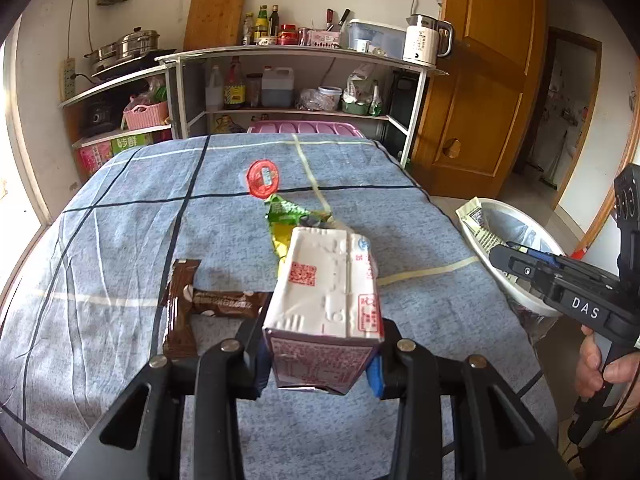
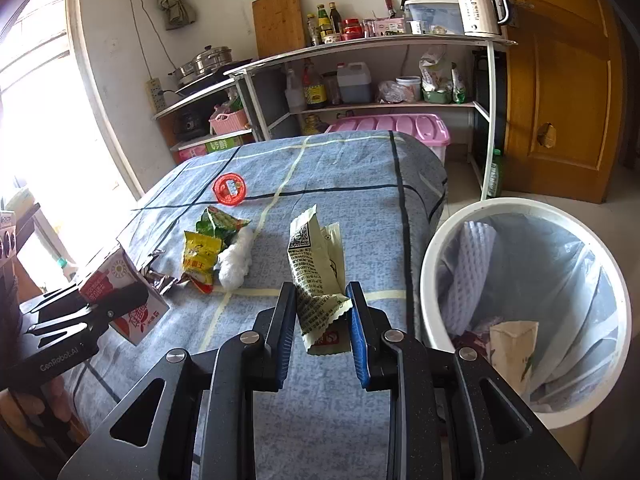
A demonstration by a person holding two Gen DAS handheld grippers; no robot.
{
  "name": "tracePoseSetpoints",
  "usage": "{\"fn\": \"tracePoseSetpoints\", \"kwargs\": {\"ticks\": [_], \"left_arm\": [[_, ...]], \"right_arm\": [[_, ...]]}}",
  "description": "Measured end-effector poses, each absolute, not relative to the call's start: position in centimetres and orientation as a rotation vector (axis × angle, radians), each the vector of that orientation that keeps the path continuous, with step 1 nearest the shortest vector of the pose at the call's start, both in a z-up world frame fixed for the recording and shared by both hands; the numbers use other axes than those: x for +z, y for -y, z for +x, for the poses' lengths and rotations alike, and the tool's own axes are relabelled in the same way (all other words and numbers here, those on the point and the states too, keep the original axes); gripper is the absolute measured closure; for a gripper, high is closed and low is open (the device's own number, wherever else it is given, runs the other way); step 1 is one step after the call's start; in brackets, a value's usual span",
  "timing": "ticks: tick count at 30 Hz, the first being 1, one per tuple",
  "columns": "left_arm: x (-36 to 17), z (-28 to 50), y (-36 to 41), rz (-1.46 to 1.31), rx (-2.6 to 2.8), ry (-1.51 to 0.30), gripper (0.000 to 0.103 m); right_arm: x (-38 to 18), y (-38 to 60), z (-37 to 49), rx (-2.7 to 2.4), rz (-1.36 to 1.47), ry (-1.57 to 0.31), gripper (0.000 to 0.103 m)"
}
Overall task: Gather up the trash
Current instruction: 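Carry the milk carton and snack wrapper over the bin and release both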
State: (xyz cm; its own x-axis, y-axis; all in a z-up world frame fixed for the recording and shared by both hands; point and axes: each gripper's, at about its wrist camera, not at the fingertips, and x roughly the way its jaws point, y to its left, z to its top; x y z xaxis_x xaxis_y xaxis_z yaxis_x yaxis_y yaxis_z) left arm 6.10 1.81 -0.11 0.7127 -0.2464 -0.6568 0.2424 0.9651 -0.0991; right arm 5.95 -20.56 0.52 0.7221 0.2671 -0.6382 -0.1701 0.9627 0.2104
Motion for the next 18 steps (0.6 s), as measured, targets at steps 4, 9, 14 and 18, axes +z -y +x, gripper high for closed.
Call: {"fn": "tracePoseSetpoints", "kwargs": {"ticks": [4, 9, 14, 18], "left_arm": [[1.2, 6.5, 0.4, 0.005, -0.319, -0.701, 0.064], [2.1, 7.6, 3.8, 0.009, -0.391, -0.7, 0.064], [2.5, 8.7, 8.0, 0.02, -0.481, -0.709, 0.064], [2.6, 9.6, 11.5, 0.039, -0.543, -0.722, 0.064]], "right_arm": [[1.1, 22.6, 5.7, 0.21, 0.157, -0.708, 0.077], [1.9, 25.7, 5.4, 0.154, 0.171, -0.689, 0.077], [2.5, 29.0, 4.8, 0.087, 0.18, -0.674, 0.077], [2.5, 32.0, 4.4, 0.028, 0.192, -0.675, 0.077]]}}
